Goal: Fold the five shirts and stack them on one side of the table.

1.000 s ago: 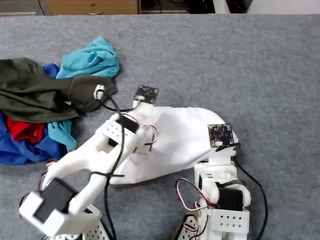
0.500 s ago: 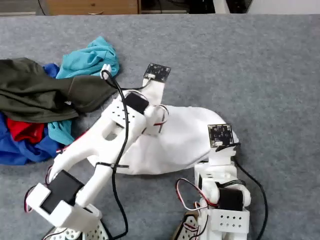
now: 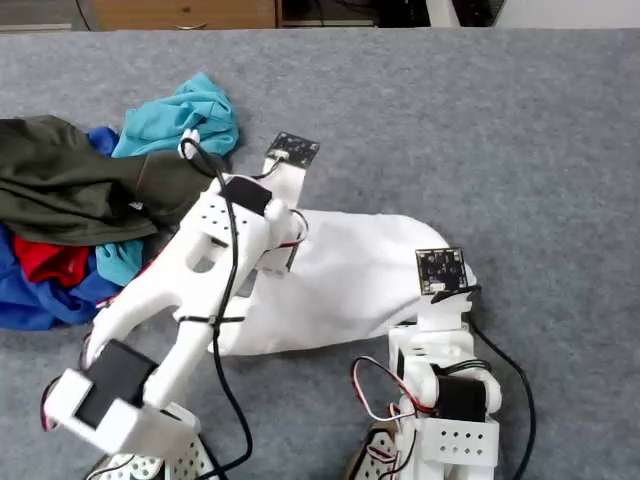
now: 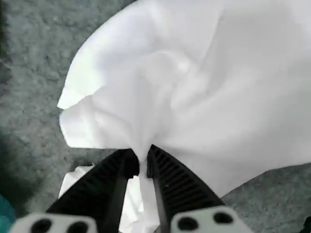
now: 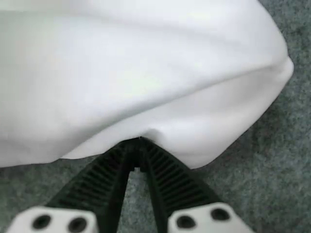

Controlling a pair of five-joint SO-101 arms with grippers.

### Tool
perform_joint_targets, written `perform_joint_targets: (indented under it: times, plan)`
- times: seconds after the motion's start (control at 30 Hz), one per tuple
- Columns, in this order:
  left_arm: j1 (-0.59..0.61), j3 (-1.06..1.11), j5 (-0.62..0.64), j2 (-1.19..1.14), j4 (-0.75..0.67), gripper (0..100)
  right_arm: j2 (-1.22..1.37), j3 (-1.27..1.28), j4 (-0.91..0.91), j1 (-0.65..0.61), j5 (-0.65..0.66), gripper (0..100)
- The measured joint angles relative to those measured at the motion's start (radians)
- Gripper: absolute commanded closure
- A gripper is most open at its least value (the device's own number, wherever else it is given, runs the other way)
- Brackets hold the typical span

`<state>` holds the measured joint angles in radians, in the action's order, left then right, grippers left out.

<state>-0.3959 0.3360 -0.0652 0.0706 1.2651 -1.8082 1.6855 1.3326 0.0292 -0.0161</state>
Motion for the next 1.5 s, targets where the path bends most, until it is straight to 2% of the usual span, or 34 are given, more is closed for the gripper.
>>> perform_joint_targets:
  times: [0.2, 0.4, 0.57, 0.73, 0.87, 0.97, 1.07, 1.13, 1.17, 1.33, 1.5]
  plan:
    - [0.009, 0.149, 0.000, 0.216, -0.028, 98, 0.000, 0.000, 0.000, 0.000, 0.000, 99.5]
    - [0.051, 0.354, 0.000, 0.359, -0.112, 80, 0.000, 0.000, 0.000, 0.000, 0.000, 99.5]
    - [0.141, 0.431, 0.002, 0.367, -0.124, 75, 0.000, 0.000, 0.000, 0.000, 0.000, 99.5]
    - [0.183, 0.496, 0.110, 0.367, -0.261, 68, 0.000, 0.000, 0.000, 0.000, 0.000, 99.5]
    - [0.107, 0.560, 0.227, 0.331, -0.410, 68, 0.000, 0.000, 0.000, 0.000, 0.000, 99.5]
    - [0.057, 0.559, 0.293, 0.241, -0.482, 72, 0.000, 0.000, 0.000, 0.000, 0.000, 99.5]
    - [0.046, 0.528, 0.311, 0.114, -0.505, 86, 0.000, 0.000, 0.000, 0.000, 0.000, 99.5]
    - [0.035, 0.456, 0.296, 0.029, -0.477, 97, 0.000, 0.000, 0.000, 0.000, 0.000, 99.5]
    - [0.029, 0.411, 0.275, -0.006, -0.457, 99, 0.000, 0.000, 0.000, 0.000, 0.000, 99.5]
    - [0.025, 0.206, 0.149, -0.138, -0.327, 98, 0.000, 0.000, 0.000, 0.000, 0.000, 99.5]
    - [0.026, 0.041, 0.083, -0.086, -0.160, 98, 0.000, 0.000, 0.000, 0.000, 0.000, 99.5]
